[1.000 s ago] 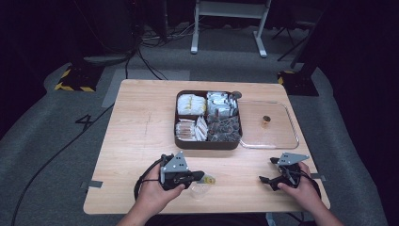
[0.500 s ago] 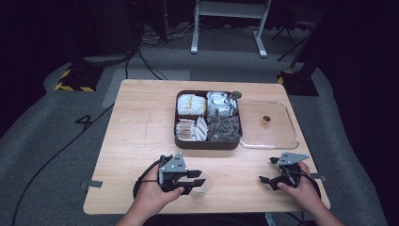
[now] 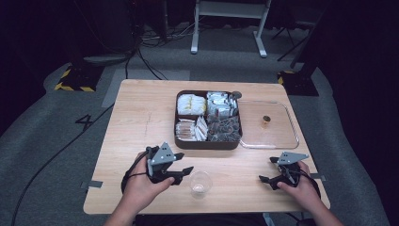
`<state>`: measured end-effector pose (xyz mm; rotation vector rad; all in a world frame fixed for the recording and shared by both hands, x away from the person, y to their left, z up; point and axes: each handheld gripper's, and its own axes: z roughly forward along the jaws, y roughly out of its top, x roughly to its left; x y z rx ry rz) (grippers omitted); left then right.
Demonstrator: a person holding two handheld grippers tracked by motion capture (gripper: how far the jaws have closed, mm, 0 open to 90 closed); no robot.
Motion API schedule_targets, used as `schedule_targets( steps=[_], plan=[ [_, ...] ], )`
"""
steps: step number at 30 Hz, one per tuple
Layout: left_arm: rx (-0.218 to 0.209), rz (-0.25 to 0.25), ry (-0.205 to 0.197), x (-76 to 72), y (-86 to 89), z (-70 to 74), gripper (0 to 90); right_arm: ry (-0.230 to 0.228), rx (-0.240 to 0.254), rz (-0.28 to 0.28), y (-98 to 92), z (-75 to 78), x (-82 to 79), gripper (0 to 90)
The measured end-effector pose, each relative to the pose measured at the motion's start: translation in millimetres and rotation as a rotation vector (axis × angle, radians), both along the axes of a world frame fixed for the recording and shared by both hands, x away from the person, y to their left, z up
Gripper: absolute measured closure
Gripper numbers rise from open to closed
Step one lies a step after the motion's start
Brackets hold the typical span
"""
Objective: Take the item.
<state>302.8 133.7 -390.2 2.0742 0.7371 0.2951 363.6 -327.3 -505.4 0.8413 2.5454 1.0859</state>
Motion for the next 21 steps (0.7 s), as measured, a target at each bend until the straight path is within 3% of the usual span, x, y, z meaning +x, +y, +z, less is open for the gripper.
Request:
schedule_targets(
  steps=[4, 9, 21],
  plan=[
    [-0.005, 0.069, -0.012, 5.4, 16.1, -0.3, 41.6, 0.0, 0.0, 0.0, 0.0, 0.0, 0.0, 4.9],
    [0.069, 0.151, -0.026, 12.4, 35.6, -6.1, 40.0, 0.0, 0.0, 0.0, 0.0, 0.0, 0.0, 4.9],
    [0.104, 0.285, 0.001, 23.8, 77.1, -30.3, 35.4, -0.002, -0.001, 0.0, -0.1, 0.0, -0.3, 5.0]
  ],
)
